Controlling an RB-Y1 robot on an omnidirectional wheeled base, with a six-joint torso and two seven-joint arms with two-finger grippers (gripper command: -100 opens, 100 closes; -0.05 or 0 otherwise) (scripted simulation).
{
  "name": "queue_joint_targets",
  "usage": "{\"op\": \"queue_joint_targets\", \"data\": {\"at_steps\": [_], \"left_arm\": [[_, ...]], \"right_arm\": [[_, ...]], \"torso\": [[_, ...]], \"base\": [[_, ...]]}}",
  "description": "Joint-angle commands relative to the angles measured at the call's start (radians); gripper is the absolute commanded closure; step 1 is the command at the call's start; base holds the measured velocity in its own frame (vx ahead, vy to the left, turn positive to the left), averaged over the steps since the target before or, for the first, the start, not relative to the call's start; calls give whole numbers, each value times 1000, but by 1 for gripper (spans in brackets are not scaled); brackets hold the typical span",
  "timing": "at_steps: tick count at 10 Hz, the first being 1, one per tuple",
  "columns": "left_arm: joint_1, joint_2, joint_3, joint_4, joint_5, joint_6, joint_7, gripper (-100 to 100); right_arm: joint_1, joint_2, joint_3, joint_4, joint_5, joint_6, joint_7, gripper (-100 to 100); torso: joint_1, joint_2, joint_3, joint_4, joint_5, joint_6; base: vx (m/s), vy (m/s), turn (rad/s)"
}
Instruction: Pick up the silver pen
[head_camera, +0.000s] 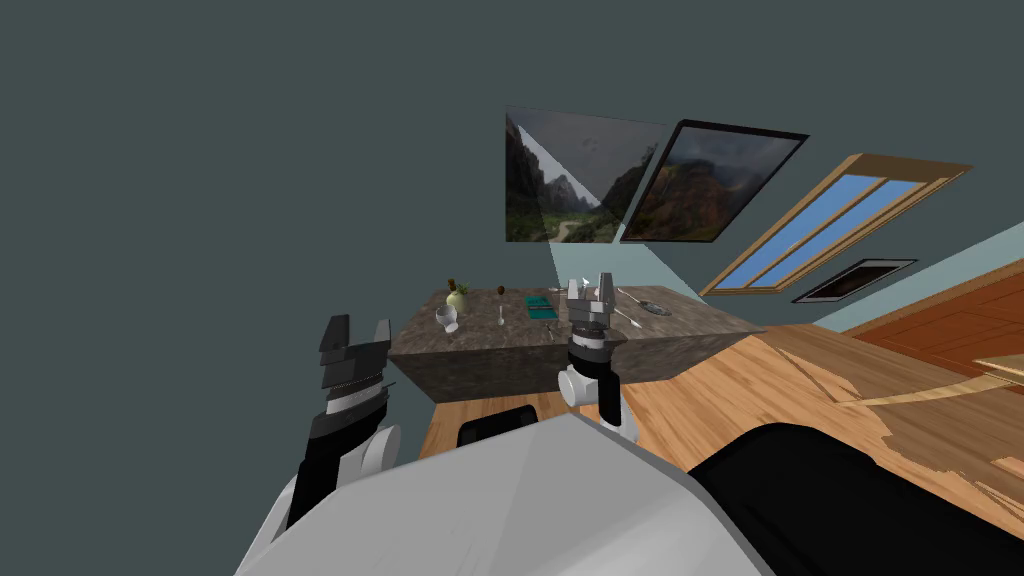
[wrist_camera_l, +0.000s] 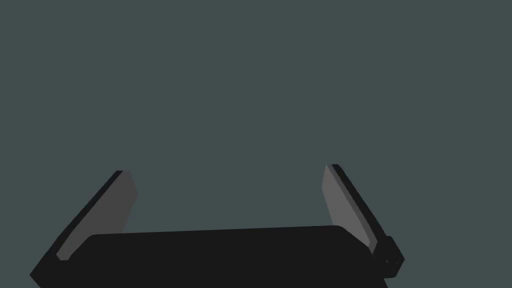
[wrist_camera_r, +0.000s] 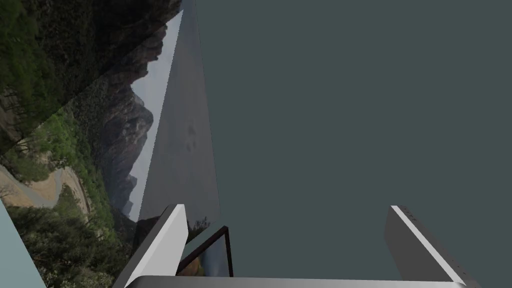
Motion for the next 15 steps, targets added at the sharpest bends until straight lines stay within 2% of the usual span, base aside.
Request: {"op": "queue_joint_targets", "data": {"at_steps": [1,3,4,7,8,12,13,15], "left_arm": [[0,0,0,0,0,0,0,0],[0,0,0,0,0,0,0,0],[0,0,0,0,0,0,0,0],[0,0,0,0,0,0,0,0],[0,0,0,0,0,0,0,0],[0,0,0,0,0,0,0,0],[0,0,0,0,0,0,0,0],[0,0,0,0,0,0,0,0]], "right_arm": [[6,-48,-3,6,-4,8,-2,-100],[19,-106,-12,19,-14,25,-7,-100],[19,-117,-12,19,-14,25,-7,-100],[47,-212,-32,47,-36,64,-18,-100],[47,-220,-32,47,-36,64,-18,-100],[91,-349,-70,96,-78,133,-38,-100],[91,-355,-70,96,-78,133,-38,-100],[117,-419,-93,123,-101,171,-50,-100]], "torso": [[0,0,0,0,0,0],[-2,0,0,0,0,0],[-4,1,0,0,-1,0],[-4,2,1,0,-1,0],[-6,2,1,0,-1,0],[-8,2,1,1,-2,0],[-9,4,2,1,-2,0],[-7,3,2,1,-2,0]], "base": [[-3,-12,42],[-10,-44,86],[-15,-43,29],[-27,-62,112],[-24,-68,33],[-43,-95,144],[-53,-109,49],[-43,-95,139]]}}
